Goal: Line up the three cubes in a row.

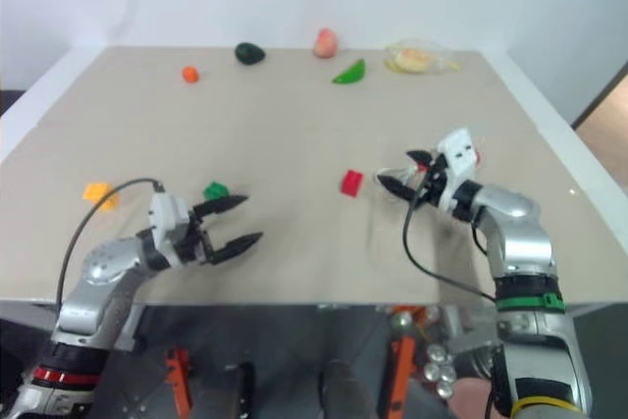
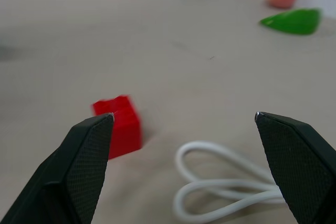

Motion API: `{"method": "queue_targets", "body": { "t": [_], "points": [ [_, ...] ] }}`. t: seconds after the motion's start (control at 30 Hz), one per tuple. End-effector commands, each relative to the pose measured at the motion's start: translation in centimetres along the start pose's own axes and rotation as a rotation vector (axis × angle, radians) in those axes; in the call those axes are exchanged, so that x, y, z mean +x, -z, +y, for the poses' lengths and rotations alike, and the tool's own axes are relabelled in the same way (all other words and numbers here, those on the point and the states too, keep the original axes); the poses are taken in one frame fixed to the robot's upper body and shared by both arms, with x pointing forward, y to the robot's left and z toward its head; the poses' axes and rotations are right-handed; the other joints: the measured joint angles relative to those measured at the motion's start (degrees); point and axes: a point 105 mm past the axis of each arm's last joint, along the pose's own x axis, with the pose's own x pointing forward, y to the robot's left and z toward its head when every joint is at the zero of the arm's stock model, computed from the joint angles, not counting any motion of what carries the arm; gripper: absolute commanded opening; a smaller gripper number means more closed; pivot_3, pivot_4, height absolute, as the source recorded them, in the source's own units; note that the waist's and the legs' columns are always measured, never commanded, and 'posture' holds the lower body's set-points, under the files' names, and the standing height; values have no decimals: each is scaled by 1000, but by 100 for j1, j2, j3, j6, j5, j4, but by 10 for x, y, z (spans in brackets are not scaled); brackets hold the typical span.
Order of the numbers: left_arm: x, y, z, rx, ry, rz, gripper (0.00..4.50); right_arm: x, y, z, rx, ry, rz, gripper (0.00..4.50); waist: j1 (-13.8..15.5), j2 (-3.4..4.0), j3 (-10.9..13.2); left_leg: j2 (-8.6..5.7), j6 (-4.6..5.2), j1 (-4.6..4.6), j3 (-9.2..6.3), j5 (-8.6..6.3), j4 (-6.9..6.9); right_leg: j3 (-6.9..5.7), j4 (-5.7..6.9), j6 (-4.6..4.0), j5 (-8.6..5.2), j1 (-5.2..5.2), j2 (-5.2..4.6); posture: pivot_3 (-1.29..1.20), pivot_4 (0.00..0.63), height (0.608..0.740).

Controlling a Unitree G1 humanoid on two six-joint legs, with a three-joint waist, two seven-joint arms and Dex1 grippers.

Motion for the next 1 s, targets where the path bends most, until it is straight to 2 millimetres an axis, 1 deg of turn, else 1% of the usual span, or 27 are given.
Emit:
{"method": "queue_targets", "body": {
  "t": [0.03, 0.13, 0.27, 0.47, 0.63, 0.7, 1.0],
  "points": [
    [7, -7, 1, 17, 6, -31, 3820, 3, -10, 13, -30, -88, -8, 4447, 0, 0, 0, 0, 0, 0, 0, 0, 0, 0, 0, 1, 0, 0, 0, 0, 150, 740],
    [9, -8, 1, 13, 10, -35, 3820, 8, -2, 16, -30, -117, 25, 4447, 0, 0, 0, 0, 0, 1, 0, 0, 1, 0, 0, 1, 1, 1, 0, 0, 150, 740],
    [10, -9, 0, 9, 14, -40, 3820, 19, 6, 12, -45, -127, 60, 4447, -3, 0, 0, -1, 0, 2, 1, 0, 5, 0, 0, 1, 3, 2, 0, 0, 150, 740],
    [8, -10, 0, 7, 0, -45, 3820, 32, 14, 11, -52, -157, 85, 4447, -4, 0, 0, -1, 0, 1, 0, 0, 3, 0, 0, 2, 3, 1, 0, 0, 150, 740],
    [5, -11, -1, 7, -19, -45, 3820, 41, 17, 13, -47, -180, 89, 4447, -6, 0, 0, -1, 0, 1, -1, 0, 0, -1, 0, 6, 2, 1, 0, 0, 150, 740],
    [4, -12, -1, 7, -28, -45, 3820, 44, 20, 12, -45, -179, 96, 4447, -7, 0, 0, -1, 0, -1, -1, 0, 0, -1, 0, 20, 10, 1, 0, 0, 150, 740],
    [0, -15, -2, 7, -54, -44, 3820, 58, 28, 13, -39, -176, 114, 4447, -18, 0, 0, -1, 0, 2, -1, 0, 0, 0, 0, 4, 5, 2, 0, 0, 150, 740]
  ]
}}
